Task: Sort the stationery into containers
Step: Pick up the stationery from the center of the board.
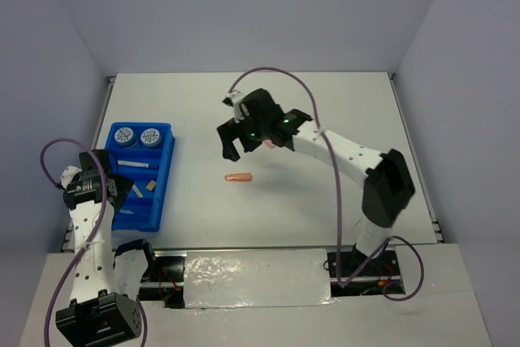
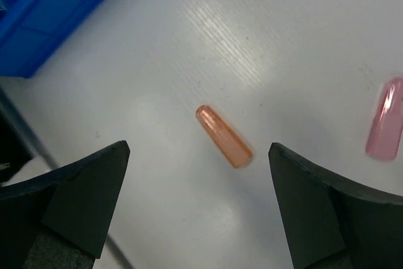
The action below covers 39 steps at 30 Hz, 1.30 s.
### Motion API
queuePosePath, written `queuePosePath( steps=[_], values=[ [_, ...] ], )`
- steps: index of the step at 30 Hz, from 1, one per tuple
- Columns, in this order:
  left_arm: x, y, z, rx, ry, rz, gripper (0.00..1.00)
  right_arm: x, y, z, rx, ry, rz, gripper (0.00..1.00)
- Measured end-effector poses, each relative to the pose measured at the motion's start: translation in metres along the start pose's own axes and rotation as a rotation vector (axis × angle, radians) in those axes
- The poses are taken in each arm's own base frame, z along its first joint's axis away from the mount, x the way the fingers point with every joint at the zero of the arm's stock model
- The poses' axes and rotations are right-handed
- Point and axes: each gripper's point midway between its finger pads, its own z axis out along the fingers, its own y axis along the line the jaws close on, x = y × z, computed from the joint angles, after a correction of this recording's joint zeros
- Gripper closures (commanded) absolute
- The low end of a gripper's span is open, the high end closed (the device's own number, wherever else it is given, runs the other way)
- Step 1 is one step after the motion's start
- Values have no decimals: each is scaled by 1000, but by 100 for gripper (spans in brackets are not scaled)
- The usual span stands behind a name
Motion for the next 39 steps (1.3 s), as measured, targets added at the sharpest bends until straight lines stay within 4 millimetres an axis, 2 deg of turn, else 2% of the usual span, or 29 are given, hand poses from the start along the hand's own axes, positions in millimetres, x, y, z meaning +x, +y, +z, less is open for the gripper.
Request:
queuePosePath(
  steps=[3, 7, 11, 15, 17, 19, 21, 23, 24, 26, 28, 29, 33, 35, 36, 39],
  values=[
    [1, 2, -2, 1, 1, 1, 7, 11, -3, 41, 65, 79, -147, 3],
    [3, -1, -6, 6, 28, 15, 4, 62, -18, 74, 126, 241, -264, 7],
    [-10, -17, -21, 68, 24, 58, 2, 98, -42, 83, 193, 354, -308, 12],
    [-19, -32, -35, 129, 15, 114, 1, 107, -55, 87, 242, 389, -337, 27],
    [-15, -37, -40, 159, 27, 150, 1, 115, -57, 91, 244, 410, -344, 36],
    [-11, -40, -44, 181, 42, 183, 1, 122, -55, 96, 238, 429, -352, 38],
    [-6, -43, -47, 201, 59, 209, 1, 123, -50, 100, 227, 424, -366, 49],
    [-2, -46, -51, 222, 73, 227, 1, 126, -43, 102, 211, 423, -378, 71],
    [-1, -49, -54, 239, 81, 241, 1, 127, -40, 103, 207, 422, -377, 78],
    [4, -56, -58, 282, 104, 266, 1, 127, -37, 103, 205, 417, -372, 88],
    [13, -68, -64, 347, 142, 294, 1, 126, -33, 103, 199, 406, -340, 94],
    [18, -75, -67, 390, 166, 305, 1, 128, -30, 102, 183, 401, -318, 100],
    [36, -103, -87, 560, 249, 345, 1, 135, -8, 83, 91, 370, -164, 100],
    [45, -113, -97, 629, 286, 361, 1, 125, 12, 67, 12, 310, -84, 99],
    [50, -118, -103, 663, 309, 365, 1, 114, 24, 56, -37, 268, -44, 98],
    [61, -131, -121, 757, 375, 358, 1, 61, 63, 25, -196, 92, 14, 97]
  ],
)
